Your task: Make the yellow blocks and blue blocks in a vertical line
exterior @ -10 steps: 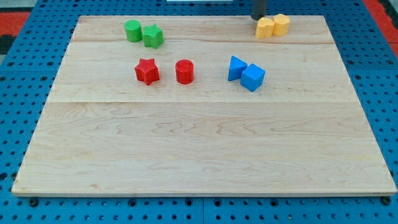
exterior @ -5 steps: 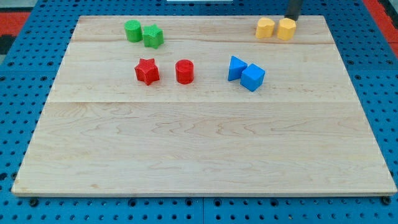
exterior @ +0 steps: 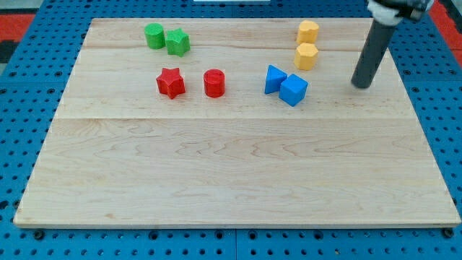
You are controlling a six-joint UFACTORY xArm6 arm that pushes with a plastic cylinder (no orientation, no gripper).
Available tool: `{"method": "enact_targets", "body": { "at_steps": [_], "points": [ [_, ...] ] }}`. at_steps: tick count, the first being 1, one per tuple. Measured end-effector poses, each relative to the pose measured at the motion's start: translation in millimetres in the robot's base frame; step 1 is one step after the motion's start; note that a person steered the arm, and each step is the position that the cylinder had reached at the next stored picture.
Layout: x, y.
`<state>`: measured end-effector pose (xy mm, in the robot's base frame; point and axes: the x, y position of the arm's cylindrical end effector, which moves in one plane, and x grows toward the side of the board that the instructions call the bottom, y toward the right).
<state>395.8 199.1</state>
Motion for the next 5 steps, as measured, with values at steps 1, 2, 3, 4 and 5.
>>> {"method": "enact_targets", "body": {
  "at_steps": [1, 2, 3, 4, 5],
  "points": [
    [42.0, -98.9],
    [88.3, -149.9],
    [40.2, -186.8],
    [-12.6, -168.0],
    [-23.1, -186.0]
  ]
}}
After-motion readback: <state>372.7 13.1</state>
